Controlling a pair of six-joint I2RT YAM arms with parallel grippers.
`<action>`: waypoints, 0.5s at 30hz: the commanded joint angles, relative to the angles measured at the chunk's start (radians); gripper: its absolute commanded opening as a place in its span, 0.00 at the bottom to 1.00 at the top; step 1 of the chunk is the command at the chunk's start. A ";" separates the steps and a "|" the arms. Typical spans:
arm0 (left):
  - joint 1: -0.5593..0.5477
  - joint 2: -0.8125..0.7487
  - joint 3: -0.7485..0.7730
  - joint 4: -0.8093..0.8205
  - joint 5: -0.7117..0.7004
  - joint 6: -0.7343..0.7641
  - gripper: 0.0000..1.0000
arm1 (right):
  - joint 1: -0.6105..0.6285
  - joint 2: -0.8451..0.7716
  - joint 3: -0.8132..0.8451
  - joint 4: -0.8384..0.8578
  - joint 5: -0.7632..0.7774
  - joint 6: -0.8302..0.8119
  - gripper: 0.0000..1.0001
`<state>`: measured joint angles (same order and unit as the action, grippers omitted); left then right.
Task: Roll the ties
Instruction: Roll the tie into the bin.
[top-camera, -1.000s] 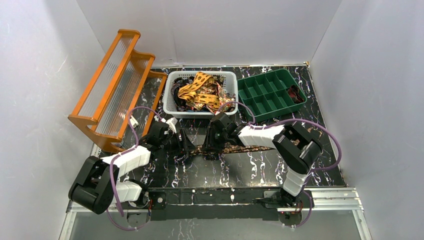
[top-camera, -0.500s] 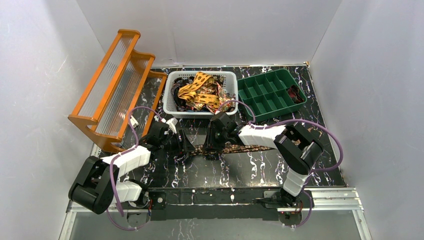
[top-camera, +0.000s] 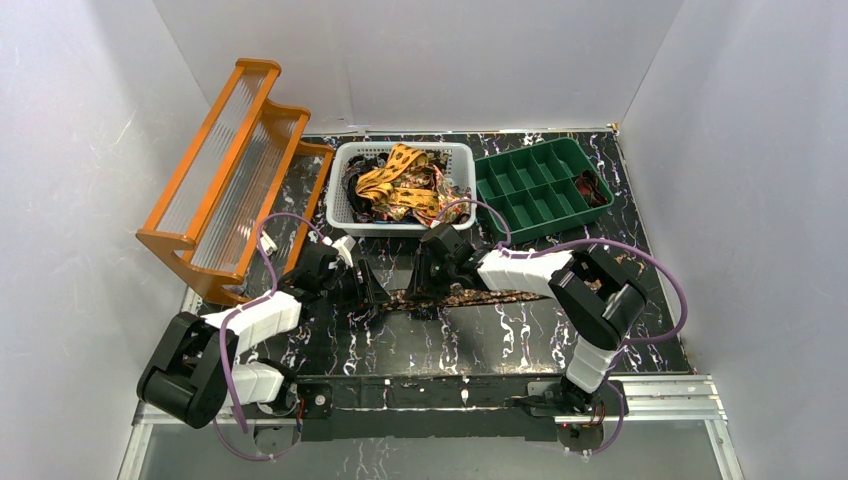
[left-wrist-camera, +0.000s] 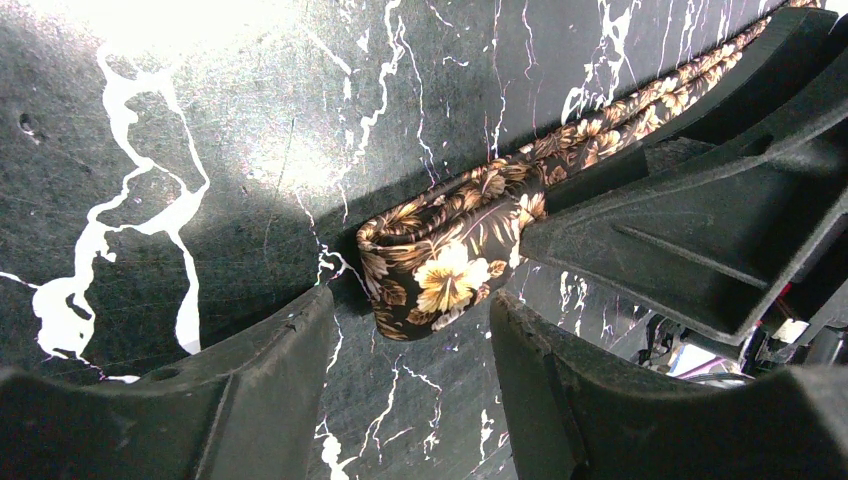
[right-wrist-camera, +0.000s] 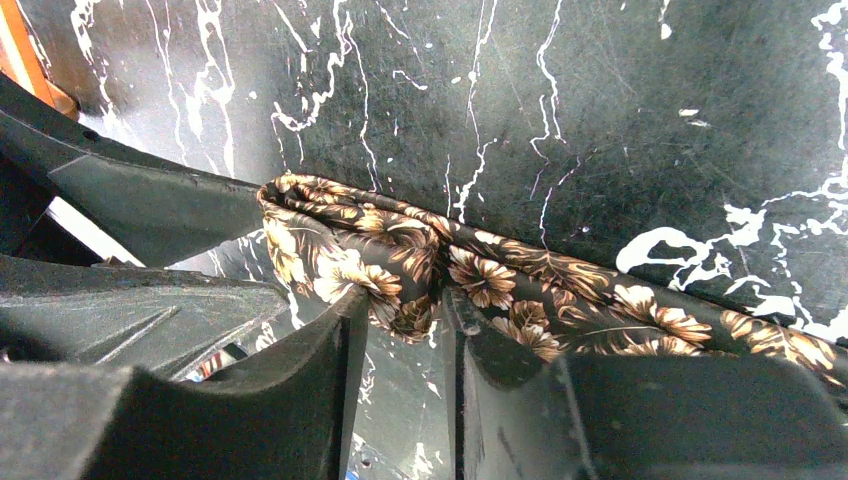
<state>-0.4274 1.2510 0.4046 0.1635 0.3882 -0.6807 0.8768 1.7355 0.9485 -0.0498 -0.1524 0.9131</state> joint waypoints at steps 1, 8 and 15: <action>0.004 -0.010 -0.016 -0.047 -0.005 0.013 0.56 | -0.004 -0.011 0.032 0.022 0.023 -0.004 0.35; 0.004 0.003 -0.029 -0.001 -0.009 -0.011 0.60 | -0.004 0.005 0.012 -0.030 0.063 0.014 0.19; 0.003 0.037 -0.054 0.089 0.020 -0.056 0.59 | -0.005 0.004 -0.050 0.006 0.049 0.034 0.17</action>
<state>-0.4271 1.2648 0.3878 0.2321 0.3996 -0.7189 0.8768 1.7363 0.9230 -0.0479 -0.1078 0.9291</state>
